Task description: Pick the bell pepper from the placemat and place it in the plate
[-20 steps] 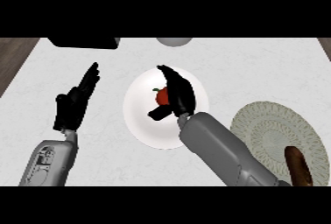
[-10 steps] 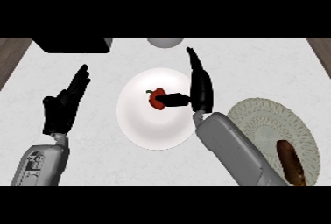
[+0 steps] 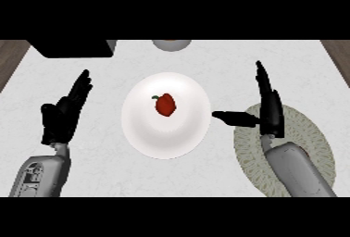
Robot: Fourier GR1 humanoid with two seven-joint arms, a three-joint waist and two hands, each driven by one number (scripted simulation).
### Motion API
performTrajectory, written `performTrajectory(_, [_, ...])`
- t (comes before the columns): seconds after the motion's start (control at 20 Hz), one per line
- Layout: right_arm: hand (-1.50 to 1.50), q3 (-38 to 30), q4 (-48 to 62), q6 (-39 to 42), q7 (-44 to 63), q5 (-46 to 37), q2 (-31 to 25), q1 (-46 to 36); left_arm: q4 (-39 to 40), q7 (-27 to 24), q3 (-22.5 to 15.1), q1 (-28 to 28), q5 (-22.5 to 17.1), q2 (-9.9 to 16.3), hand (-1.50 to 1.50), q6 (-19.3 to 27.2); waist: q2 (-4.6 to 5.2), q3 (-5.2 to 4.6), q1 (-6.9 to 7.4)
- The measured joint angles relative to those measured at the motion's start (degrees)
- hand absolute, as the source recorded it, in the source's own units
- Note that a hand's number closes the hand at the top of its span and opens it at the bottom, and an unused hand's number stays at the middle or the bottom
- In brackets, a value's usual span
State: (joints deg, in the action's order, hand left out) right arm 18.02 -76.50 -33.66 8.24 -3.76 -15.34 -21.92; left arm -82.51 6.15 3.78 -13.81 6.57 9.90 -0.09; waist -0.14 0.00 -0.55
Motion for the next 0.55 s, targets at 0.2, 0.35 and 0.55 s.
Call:
performTrajectory(0.2, [-1.50,-3.9,-4.2,5.6,-2.6,2.6,-4.2,5.5,1.2,-0.7,0.0,-0.6,0.4,-0.5,0.00,0.2,0.06,0.01,0.09])
performTrajectory(0.35, [-1.50,-7.3,-5.3,9.8,-4.3,4.0,-6.1,8.1,0.6,0.4,0.2,-1.1,0.4,-0.3,0.00,-0.2,0.08,-0.01,0.24])
performTrajectory(0.55, [-1.50,-11.9,-4.3,14.3,-8.6,5.6,-6.6,10.6,0.9,-0.7,0.1,-0.4,0.7,-0.7,0.00,-0.3,0.11,-0.01,0.38])
